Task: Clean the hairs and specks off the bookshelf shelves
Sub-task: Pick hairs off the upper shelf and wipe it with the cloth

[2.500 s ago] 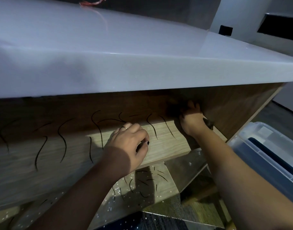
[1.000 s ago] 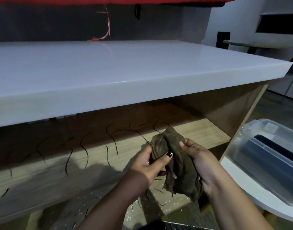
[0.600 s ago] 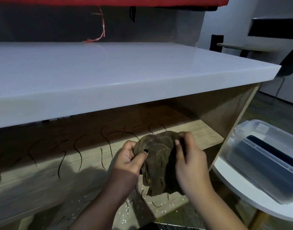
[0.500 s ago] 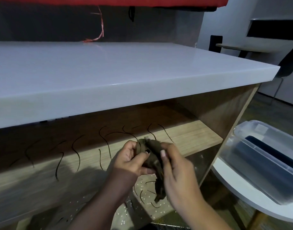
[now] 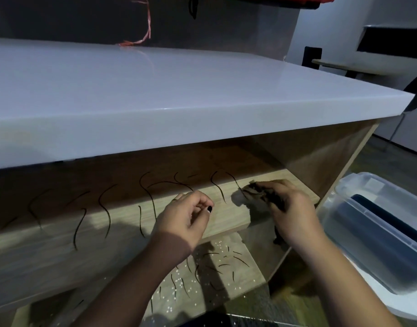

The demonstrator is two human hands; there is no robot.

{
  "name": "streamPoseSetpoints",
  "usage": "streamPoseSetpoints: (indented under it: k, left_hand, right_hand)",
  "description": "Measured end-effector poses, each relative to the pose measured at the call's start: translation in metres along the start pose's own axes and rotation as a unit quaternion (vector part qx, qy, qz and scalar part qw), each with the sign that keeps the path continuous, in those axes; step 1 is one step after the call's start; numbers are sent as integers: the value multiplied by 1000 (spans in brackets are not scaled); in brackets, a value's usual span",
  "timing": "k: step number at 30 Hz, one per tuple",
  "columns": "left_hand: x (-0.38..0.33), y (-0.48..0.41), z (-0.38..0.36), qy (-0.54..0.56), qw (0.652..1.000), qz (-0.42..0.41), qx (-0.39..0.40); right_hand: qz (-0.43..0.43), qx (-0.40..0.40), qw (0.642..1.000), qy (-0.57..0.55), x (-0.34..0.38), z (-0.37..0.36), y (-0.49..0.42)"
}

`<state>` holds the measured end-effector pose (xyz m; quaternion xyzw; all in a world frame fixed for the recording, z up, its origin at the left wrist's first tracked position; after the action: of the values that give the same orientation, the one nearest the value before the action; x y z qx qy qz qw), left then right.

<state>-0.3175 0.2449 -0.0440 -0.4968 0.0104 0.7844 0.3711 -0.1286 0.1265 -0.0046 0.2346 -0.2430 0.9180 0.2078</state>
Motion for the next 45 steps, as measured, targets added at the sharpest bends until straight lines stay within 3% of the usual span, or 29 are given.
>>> streamPoseSetpoints:
  k: [2, 7, 16, 22, 27, 38, 45]
  left_hand:
    - [0, 2, -6, -77, 995, -58, 20]
    - [-7, 12, -16, -131, 982, -130, 34]
    - [0, 7, -12, -87, 991, -100, 19]
    - [2, 6, -8, -55, 994, -91, 15]
    - [8, 5, -5, -23, 997, -74, 8]
    - [13, 2, -3, 47, 999, -27, -5]
    - [12, 2, 1, 68, 998, -6, -18]
  right_hand:
    - [21, 29, 997, 71, -4, -11, -12]
    - [67, 63, 979, 180, -11, -39, -24]
    - [90, 38, 974, 207, -13, -56, -75]
    - [80, 75, 959, 262, -20, -77, -120]
    - [48, 117, 958, 256, -25, -83, -132]
    - [80, 106, 977, 166, 1, -50, -43]
    - [42, 95, 984, 146, -4, -62, -83]
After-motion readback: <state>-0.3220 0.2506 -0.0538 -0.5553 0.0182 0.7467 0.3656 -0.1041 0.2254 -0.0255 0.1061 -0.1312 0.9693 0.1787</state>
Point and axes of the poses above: each hand's wrist, its own y-axis away from the middle knuckle, its own z-axis out of the back of the hand, x = y × z, the point moved 6 cm from there along -y, towards the middle knuckle, and after that the axes turned 2 degrees about y, right-handed, at the moved point
